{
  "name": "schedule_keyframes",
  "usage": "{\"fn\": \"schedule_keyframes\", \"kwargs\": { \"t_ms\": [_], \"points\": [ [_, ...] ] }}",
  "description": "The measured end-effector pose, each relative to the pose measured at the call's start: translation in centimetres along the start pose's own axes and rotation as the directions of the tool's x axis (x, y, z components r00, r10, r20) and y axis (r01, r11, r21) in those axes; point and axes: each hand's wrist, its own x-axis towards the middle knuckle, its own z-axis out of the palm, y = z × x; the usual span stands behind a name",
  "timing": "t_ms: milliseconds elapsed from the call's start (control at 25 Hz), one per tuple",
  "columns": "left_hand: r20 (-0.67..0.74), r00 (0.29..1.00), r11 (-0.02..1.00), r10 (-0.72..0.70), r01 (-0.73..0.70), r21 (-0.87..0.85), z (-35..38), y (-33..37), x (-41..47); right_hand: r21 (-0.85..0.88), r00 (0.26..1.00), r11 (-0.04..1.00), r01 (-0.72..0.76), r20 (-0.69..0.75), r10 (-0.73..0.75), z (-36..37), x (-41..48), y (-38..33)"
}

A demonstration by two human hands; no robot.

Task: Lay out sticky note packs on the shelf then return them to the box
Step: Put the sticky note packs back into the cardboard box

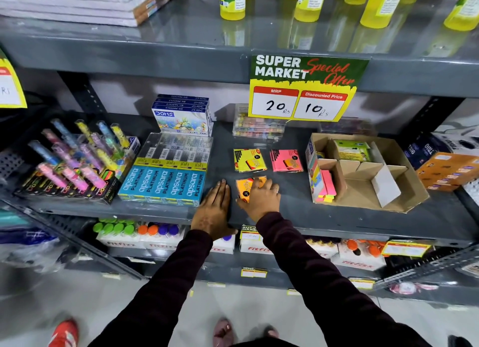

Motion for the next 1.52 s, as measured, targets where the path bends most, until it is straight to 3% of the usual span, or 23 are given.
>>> {"fn": "schedule_keyframes", "kwargs": {
  "t_ms": [200, 320, 480, 600, 760, 880, 1000, 1120, 1240, 1320, 1400, 1520],
  "points": [
    [0.018, 1.000, 1.000, 0.002, -0.002, 0.004, 0.0, 0.0, -0.1, 0.054, 0.997, 0.998, 0.009, -0.072, -0.005, -1.8, -1.1, 1.4],
    [0.023, 1.000, 1.000, 0.016, -0.016, 0.018, 0.2, -0.1, 0.0, 0.092, 0.973, 0.996, 0.015, -0.229, 0.007, -4.8, -2.4, 5.3],
    [0.031, 0.999, 0.995, 0.033, -0.035, 0.096, 0.8, -0.3, 0.1, 0.244, 0.877, 0.953, -0.181, -0.397, 0.269, -8.9, -2.3, 13.5],
    [0.056, 0.998, 0.994, 0.019, -0.025, 0.109, 1.0, -0.4, 0.2, 0.381, 0.842, 0.879, -0.285, -0.338, 0.420, -8.9, -0.3, 18.8],
    [0.086, 0.996, 0.995, -0.016, 0.008, 0.095, 0.7, -0.2, 0.2, 0.540, 0.868, 0.796, -0.272, -0.219, 0.446, -6.8, 1.8, 21.2],
    [0.102, 0.994, 0.995, -0.027, 0.017, 0.100, 0.5, -0.1, 0.2, 0.493, 0.861, 0.802, -0.337, -0.184, 0.474, -5.2, 2.7, 21.3],
    [0.092, 0.995, 0.992, -0.023, 0.011, 0.123, 0.4, -0.2, 0.2, 0.353, 0.876, 0.870, -0.343, -0.212, 0.432, -3.6, 2.6, 20.8],
    [0.065, 0.998, 0.991, -0.016, 0.008, 0.130, 0.7, -0.3, 0.2, 0.382, 0.865, 0.864, -0.326, -0.248, 0.436, -3.6, 2.4, 20.5],
    [0.055, 0.998, 0.990, -0.004, -0.003, 0.138, 0.8, -0.3, 0.2, 0.447, 0.790, 0.873, -0.195, -0.456, 0.409, -5.9, 1.9, 17.6],
    [0.025, 1.000, 0.993, 0.011, -0.014, 0.118, 0.7, -0.2, 0.1, 0.367, 0.809, 0.930, -0.034, -0.536, 0.241, -7.2, 1.7, 13.5],
    [0.018, 1.000, 0.997, 0.005, -0.006, 0.073, 0.4, 0.0, 0.1, 0.371, 0.889, 0.921, 0.119, -0.453, 0.068, -7.2, 2.0, 8.8],
    [0.025, 0.999, 0.999, -0.022, 0.021, 0.034, 0.2, 0.0, 0.1, 0.309, 0.983, 0.943, 0.125, -0.164, -0.076, -4.4, 5.0, 3.6]
  ]
}}
